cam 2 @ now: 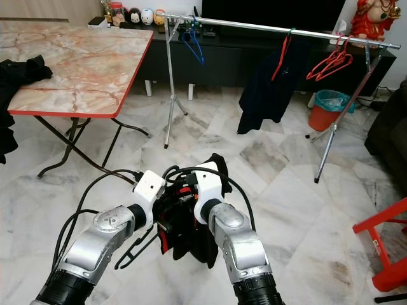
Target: Hang hanger
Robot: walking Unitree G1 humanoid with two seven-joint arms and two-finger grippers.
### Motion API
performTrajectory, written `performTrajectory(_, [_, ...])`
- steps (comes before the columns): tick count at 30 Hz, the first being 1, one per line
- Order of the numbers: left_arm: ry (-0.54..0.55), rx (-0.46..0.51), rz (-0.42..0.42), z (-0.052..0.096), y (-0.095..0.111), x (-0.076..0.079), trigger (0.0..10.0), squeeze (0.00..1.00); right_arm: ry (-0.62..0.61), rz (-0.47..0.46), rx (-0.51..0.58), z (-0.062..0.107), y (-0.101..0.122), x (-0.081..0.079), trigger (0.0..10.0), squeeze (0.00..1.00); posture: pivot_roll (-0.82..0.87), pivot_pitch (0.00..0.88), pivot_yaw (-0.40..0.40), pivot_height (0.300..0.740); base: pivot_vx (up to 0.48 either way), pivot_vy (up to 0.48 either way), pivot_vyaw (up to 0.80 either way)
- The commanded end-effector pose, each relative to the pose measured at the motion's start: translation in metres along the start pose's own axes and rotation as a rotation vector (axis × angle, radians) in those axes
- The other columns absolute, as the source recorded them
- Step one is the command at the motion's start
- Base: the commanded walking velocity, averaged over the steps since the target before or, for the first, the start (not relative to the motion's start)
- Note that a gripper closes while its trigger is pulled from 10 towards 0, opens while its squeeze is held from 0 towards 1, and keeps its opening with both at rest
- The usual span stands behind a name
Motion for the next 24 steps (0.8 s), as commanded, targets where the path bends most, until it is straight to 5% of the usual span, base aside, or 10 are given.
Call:
performTrajectory(1, [0.088,0.145,-0.044,0.001,0.038,-0.021,10.0,0.0,0.042,-0.027,-0.06,0.001,-0.016,-0.007,10.0,1.0,0.12,0.0,-0.052,0.74,0.0,0.0,0.0])
performTrajectory(16, [0.126,0.154,-0.04,0.0,0.038,-0.025,10.0,0.0,0.026,-0.003,-0.033,0.006,-0.012,-0.003,10.0,1.0,0.11,0.0,-0.051,0.74,0.0,0.0,0.0])
performTrajectory(23, [0.159,0.181,-0.029,0.001,0.042,-0.029,10.0,0.0,0.027,-0.018,0.074,0.006,0.003,-0.002,10.0,0.99,0.11,0.0,-0.05,0.74,0.0,0.0,0.0])
performTrajectory(24, [0.159,0.181,-0.03,0.001,0.042,-0.029,10.0,0.0,0.031,-0.017,0.085,0.006,0.005,-0.002,10.0,0.0,0.11,0.0,-0.052,0.74,0.0,0.0,0.0])
Point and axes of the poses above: a point about 5 cm out from each wrist's last joint towards the gripper, its own z axis pointing back from the gripper into the wrist, its own y axis along the axis of the wrist's last joint, x = y × z, the point moved 4 cm from there along -z, pointing out of the wrist towards the gripper, and after that the axes turned 7 degrees about -z, right-handed, at the moved point
